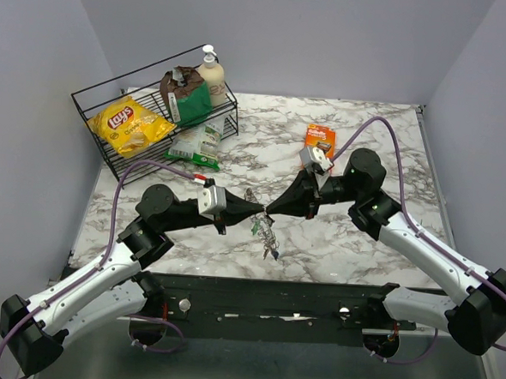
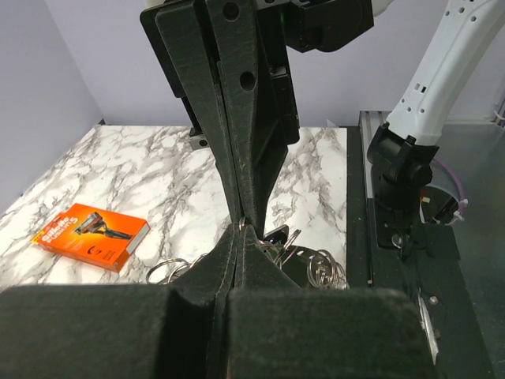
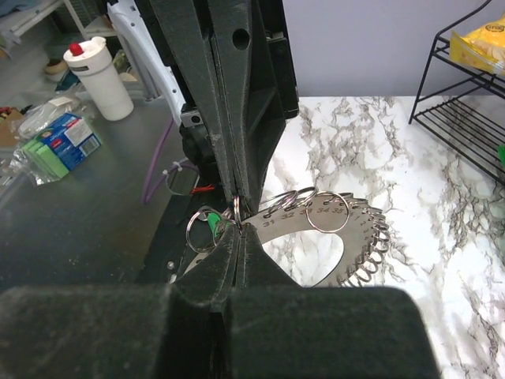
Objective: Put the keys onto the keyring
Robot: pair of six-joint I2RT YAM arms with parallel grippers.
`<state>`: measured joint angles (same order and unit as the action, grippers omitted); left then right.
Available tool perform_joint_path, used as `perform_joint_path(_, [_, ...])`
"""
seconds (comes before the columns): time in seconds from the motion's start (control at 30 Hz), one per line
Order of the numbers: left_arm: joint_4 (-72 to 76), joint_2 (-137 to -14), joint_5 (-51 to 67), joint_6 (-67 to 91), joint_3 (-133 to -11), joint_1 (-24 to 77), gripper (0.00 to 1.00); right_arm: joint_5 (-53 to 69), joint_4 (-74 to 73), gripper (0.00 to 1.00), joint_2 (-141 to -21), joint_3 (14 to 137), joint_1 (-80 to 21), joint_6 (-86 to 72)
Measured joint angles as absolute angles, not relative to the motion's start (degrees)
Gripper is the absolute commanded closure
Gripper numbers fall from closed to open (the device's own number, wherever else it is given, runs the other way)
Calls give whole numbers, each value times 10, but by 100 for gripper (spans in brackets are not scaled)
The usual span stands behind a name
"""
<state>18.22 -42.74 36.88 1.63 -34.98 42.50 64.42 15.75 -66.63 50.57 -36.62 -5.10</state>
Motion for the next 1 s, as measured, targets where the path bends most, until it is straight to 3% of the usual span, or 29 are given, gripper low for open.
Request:
perform_joint_path(0.23, [168,-428,368,15,-356,425,98,642,130,100,-669,517,-366,-40])
perform_joint_path(0.5, [110,-428,364,1,-390,425,64,634,73,100,-682,557,-366,-14])
perform_joint_path(1.0, [-99,-471,365,-82,-532,425,38,585,-70,100,-721,617,-366,61])
